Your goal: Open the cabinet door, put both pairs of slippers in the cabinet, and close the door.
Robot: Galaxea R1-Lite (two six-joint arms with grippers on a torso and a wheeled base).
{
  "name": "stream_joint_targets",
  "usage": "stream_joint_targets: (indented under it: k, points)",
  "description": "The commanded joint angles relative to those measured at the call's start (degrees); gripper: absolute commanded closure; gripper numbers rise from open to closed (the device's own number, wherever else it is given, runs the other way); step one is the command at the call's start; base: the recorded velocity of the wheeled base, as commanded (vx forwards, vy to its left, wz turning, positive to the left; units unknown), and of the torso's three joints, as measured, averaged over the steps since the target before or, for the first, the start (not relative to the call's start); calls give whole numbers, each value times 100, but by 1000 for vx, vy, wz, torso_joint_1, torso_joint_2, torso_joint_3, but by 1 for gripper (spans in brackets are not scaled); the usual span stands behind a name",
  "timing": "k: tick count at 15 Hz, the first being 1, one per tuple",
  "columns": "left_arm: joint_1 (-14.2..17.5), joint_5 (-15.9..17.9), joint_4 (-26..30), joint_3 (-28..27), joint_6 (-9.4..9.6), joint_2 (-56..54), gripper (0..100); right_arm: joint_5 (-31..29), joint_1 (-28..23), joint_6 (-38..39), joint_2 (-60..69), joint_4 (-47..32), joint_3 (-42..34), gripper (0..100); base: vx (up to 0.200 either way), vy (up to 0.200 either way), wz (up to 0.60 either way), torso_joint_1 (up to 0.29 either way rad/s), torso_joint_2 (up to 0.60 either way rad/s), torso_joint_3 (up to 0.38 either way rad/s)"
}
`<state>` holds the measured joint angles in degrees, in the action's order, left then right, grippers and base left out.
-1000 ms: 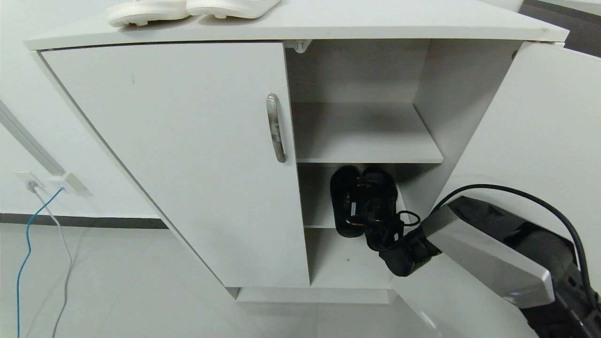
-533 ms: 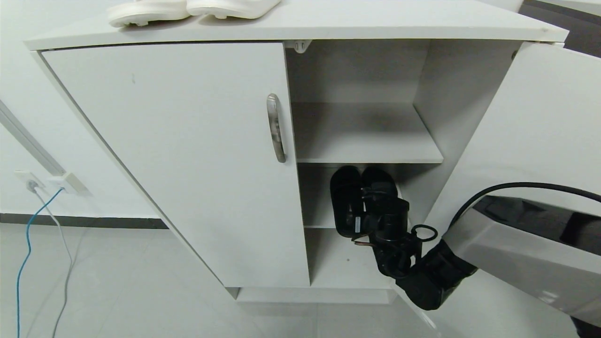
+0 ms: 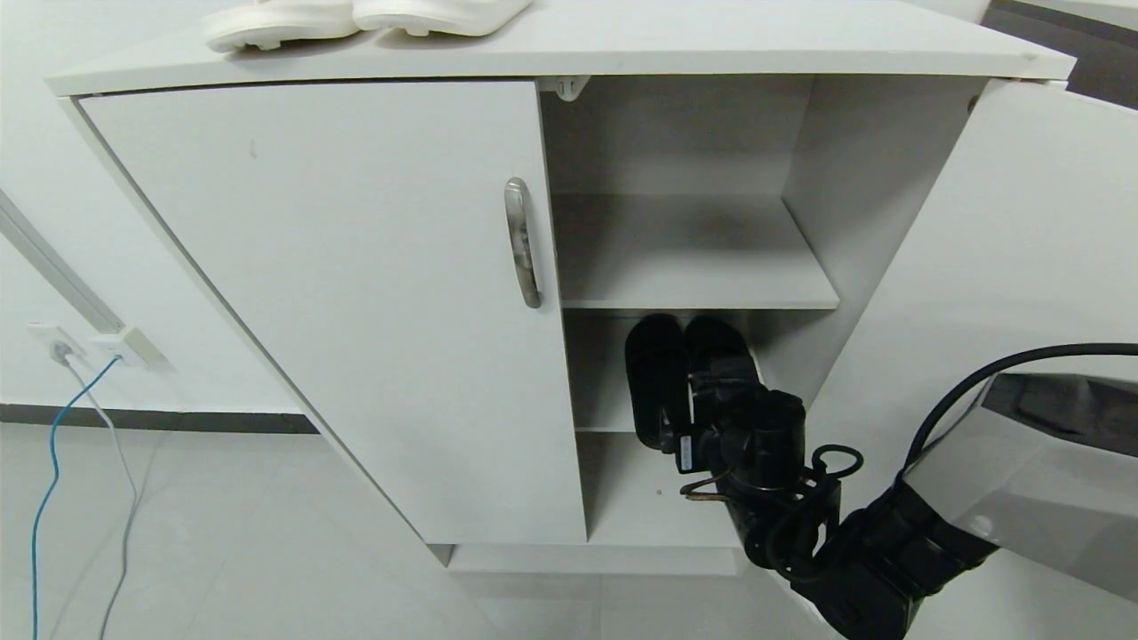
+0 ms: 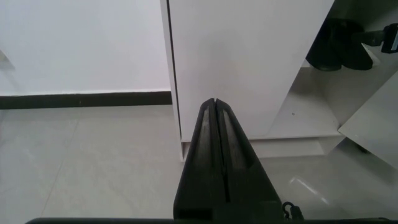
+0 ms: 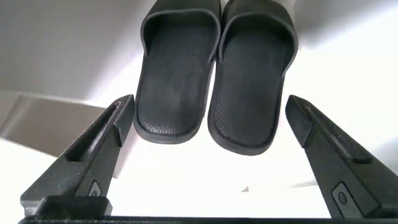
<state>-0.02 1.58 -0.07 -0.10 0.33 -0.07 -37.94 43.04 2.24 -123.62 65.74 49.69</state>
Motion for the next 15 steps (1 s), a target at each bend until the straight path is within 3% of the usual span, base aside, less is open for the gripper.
stream_joint_targets:
  k: [1, 6, 15]
  points:
    - [2, 0, -1, 1, 2, 7, 100, -3, 46, -49, 75, -9, -12, 0, -200, 0, 0, 2, -2, -2]
    - [-6, 0, -1, 1, 2, 7, 100, -3, 160, -84, 93, 17, -170, 0, -200, 0, 0, 3, 1, 1]
    - [2, 0, -1, 1, 11, 7, 100, 6, 257, -189, 304, 0, -407, 0, 0, 0, 0, 0, 0, 0]
